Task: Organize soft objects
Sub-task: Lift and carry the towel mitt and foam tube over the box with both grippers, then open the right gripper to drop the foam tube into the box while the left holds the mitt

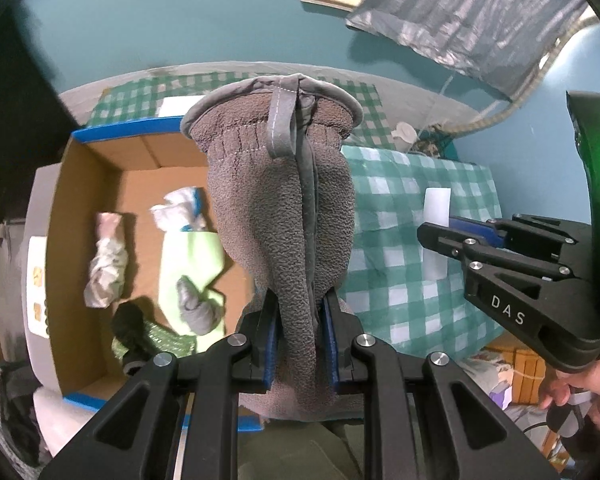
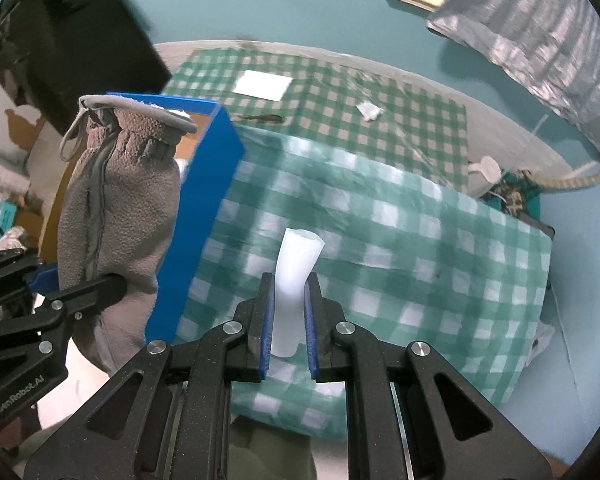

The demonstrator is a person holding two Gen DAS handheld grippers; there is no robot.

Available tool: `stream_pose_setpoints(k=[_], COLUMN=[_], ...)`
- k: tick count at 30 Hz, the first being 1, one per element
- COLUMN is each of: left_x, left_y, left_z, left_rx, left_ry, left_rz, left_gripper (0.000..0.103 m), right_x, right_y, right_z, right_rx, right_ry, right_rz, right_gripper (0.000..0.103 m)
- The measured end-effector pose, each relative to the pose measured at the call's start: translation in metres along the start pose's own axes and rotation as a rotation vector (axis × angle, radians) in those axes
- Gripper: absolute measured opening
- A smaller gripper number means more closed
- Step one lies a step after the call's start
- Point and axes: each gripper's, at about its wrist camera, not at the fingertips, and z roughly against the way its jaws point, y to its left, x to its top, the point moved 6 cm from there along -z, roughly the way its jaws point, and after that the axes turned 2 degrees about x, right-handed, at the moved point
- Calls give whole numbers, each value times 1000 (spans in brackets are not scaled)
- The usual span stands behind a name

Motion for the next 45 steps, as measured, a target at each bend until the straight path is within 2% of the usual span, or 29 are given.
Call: stream_pose_setpoints(k=[19, 36, 39, 41, 45], left_x=[-25, -35, -34, -35, -37], left_y=[83, 139, 143, 145, 151], left_z=[20, 10, 5, 3, 3], left_rx=[60, 101, 115, 128, 150], left_ry=[-23, -4, 8, 19, 21], left_rz=[150, 181, 173, 177, 188], left_gripper=[20, 21, 31, 42, 47], right_x=[29, 37, 40, 41, 43], right_y=[95, 153, 160, 164, 169], right_z=[-10, -39, -42, -43, -44], right_rx=[61, 88, 88, 86, 86], right_ry=[1, 36, 38, 38, 39], right_rz=[158, 205, 207, 209, 212], right_gripper=[11, 11, 11, 11, 14])
